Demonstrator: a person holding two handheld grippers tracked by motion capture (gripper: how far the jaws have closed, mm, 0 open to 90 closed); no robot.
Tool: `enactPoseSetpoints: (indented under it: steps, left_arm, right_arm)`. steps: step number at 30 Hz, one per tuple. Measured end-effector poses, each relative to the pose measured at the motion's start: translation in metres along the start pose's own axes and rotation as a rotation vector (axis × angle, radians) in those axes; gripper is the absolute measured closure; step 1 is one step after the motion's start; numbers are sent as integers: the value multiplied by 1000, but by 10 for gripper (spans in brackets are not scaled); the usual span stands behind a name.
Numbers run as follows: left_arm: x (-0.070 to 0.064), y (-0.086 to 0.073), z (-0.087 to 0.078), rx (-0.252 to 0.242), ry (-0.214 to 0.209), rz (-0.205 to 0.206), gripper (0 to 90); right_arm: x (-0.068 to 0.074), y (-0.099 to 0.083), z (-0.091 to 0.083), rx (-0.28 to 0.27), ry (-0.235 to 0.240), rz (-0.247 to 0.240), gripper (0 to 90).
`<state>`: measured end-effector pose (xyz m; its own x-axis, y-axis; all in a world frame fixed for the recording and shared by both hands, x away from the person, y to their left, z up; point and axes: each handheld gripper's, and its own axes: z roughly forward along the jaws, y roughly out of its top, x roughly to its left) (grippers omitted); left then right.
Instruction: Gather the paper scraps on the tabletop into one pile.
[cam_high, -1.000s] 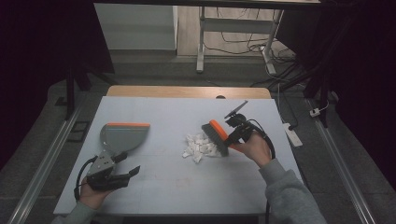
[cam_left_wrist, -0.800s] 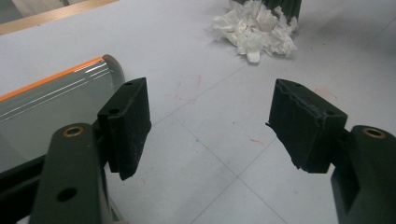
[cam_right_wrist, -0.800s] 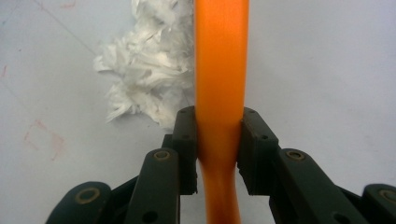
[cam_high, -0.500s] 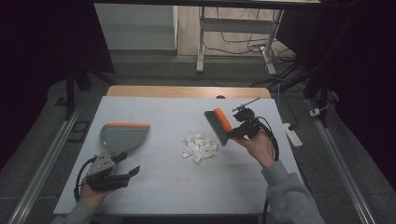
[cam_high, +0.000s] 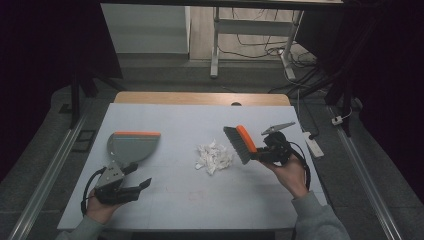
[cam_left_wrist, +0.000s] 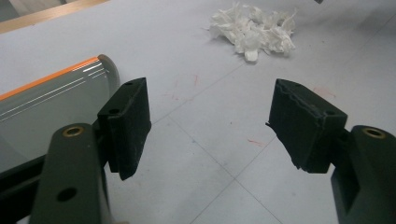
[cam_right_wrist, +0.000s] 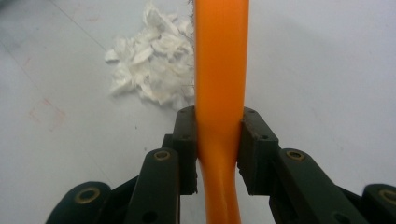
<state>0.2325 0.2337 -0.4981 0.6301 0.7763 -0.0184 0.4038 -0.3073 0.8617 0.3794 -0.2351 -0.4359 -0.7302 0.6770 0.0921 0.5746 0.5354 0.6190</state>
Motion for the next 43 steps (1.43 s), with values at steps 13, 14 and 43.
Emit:
enactPoseSetpoints:
  steps: [13,14,43]
  left_arm:
    - [1,1,3,13,1,0,300]
    - [1,1,3,14,1,-1,300]
    - [4,3,6,26,-2,-13,297]
  right_arm:
    - [3,-43,-28,-92,-70,-70,700]
    - [3,-47,-30,-97,-74,-68,700]
    - [2,-83,-43,-173,-111,-87,700]
